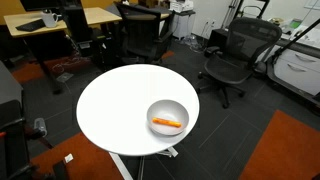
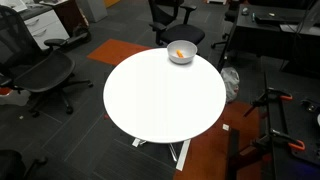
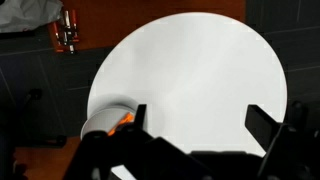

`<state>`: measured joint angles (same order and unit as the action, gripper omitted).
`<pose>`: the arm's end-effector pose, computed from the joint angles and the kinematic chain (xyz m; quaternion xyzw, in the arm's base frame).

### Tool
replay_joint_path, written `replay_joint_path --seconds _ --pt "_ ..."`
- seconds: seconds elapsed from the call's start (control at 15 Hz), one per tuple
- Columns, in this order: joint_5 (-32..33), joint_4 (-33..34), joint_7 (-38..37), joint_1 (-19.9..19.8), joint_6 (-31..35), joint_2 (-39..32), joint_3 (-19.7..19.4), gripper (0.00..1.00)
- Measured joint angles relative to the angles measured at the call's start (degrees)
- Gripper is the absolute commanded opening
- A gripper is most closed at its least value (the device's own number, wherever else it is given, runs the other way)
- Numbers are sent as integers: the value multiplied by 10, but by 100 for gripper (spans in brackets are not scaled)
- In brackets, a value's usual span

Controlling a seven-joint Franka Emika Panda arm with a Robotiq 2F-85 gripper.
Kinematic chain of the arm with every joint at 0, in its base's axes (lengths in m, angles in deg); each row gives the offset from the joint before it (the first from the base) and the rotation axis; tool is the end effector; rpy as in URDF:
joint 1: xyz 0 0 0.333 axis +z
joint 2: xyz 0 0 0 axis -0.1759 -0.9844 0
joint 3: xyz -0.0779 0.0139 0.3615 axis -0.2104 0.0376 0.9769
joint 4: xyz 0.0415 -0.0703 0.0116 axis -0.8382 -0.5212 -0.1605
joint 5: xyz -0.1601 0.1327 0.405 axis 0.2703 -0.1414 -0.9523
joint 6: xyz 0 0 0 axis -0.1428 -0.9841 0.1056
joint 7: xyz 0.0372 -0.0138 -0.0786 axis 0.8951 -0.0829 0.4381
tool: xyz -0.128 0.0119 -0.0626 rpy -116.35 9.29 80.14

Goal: Remove the orange marker from the bowl

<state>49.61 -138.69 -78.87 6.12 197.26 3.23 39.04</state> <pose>0.4945 -0.1181 0.4448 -0.9974 0.0595 -0.0103 0.0399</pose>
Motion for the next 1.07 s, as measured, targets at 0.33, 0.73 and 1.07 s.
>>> replay_joint_path --seconds 0.33,0.73,1.07 --pt "0 0 0 0 0 0 0 100" --pt "-10 14 -2 -1 0 -13 0 100" --pt "-46 88 -57 -10 5 -81 -3 100"
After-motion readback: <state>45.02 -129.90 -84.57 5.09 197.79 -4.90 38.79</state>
